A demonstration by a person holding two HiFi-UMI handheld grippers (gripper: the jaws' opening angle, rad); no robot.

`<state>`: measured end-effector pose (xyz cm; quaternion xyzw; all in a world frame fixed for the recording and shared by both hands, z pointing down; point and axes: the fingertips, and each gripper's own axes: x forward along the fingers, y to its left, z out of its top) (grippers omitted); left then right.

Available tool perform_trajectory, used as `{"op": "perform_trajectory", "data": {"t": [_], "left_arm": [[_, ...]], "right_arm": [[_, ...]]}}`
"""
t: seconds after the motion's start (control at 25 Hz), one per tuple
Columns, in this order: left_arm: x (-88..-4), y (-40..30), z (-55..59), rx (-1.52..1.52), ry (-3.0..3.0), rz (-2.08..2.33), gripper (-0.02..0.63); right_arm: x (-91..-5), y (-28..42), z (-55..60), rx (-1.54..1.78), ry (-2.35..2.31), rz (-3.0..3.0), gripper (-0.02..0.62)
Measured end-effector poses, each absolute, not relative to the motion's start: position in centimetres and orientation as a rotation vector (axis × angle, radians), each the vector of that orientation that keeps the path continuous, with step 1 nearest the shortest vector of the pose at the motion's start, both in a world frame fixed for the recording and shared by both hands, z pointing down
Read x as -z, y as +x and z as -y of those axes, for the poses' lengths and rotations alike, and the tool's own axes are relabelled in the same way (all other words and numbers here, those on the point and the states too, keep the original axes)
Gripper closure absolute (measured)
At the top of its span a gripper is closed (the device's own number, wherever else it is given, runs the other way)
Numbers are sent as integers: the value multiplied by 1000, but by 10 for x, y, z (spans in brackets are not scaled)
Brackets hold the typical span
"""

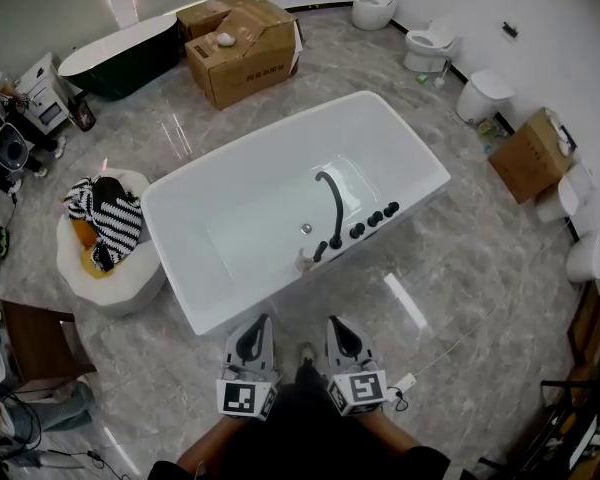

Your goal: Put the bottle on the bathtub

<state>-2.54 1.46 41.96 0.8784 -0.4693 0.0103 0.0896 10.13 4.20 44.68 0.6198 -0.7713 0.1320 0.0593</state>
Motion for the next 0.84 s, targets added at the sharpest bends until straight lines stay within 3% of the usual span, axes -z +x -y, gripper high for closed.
{"op": "perform_trajectory", "data": {"t": [0.84], "left_arm": [[-418, -18, -16, -27, 2597, 1407, 592]], "right_arm": [[-448, 106, -42, -415, 1863, 2362, 586]]}}
